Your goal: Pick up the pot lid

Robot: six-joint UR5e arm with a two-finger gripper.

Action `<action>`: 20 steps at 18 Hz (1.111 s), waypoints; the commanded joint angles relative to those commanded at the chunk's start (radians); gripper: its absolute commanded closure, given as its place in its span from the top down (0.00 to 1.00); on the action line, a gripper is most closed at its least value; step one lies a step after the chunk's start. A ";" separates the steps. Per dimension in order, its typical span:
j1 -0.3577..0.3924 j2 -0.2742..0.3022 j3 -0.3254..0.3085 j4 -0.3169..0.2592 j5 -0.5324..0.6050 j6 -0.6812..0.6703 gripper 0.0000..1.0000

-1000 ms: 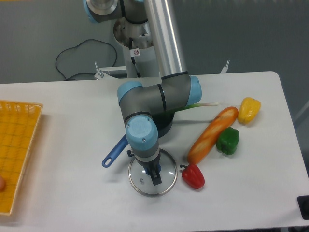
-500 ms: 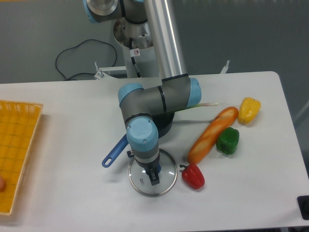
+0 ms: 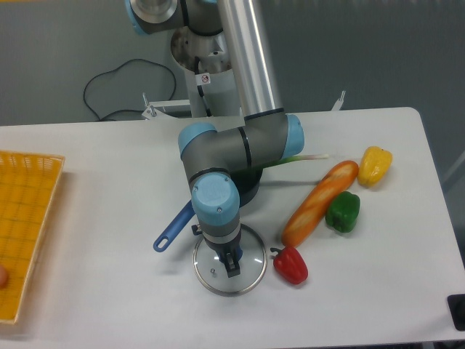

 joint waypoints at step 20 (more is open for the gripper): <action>0.006 0.021 0.003 -0.005 0.008 -0.002 0.55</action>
